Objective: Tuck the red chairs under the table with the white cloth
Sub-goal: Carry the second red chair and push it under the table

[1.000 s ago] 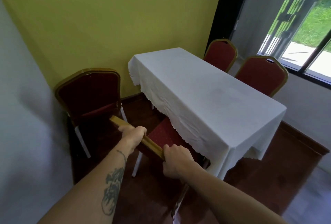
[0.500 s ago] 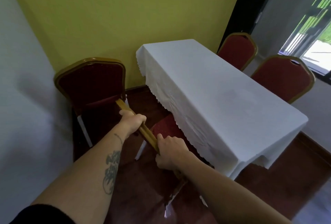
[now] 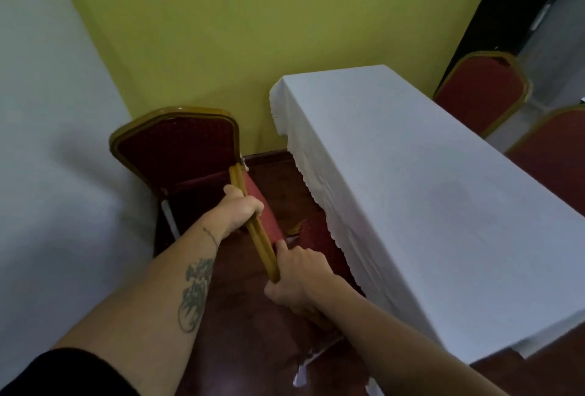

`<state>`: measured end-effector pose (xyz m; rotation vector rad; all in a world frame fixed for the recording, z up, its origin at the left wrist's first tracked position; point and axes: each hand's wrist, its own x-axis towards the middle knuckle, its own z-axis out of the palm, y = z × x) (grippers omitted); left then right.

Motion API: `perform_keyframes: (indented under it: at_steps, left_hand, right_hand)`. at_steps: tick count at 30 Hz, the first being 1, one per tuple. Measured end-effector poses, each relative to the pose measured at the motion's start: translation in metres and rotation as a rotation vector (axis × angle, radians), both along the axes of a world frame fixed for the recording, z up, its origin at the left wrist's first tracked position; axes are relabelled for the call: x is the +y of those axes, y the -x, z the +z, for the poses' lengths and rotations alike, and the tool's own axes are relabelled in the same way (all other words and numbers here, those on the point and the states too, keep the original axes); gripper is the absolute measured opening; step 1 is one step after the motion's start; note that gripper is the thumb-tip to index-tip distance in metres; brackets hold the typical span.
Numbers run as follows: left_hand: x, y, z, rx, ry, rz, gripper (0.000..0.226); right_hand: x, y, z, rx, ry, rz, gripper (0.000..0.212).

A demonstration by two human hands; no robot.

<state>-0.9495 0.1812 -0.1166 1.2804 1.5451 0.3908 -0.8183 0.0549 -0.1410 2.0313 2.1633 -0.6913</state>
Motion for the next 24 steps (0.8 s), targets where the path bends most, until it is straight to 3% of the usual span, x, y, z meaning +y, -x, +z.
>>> perform_keyframes:
  at_steps: [8,13,18,24]
  left_hand:
    - [0.010,-0.020,-0.001,-0.029,0.047,0.016,0.089]
    - [0.019,-0.026,0.004,0.041,0.050,0.004,0.095]
    - [0.025,-0.019,0.009,0.079,0.125,-0.065,0.070]
    - [0.059,0.009,0.032,0.204,0.078,-0.174,0.046]
  right_hand:
    - [0.011,-0.033,-0.003,0.155,0.083,-0.011,0.095]
    - [0.022,-0.031,-0.006,0.147,0.106,-0.044,0.099]
    - [0.045,-0.034,0.016,0.077,0.151,0.003,0.100]
    - [0.092,-0.035,0.064,0.209,-0.031,0.008,0.071]
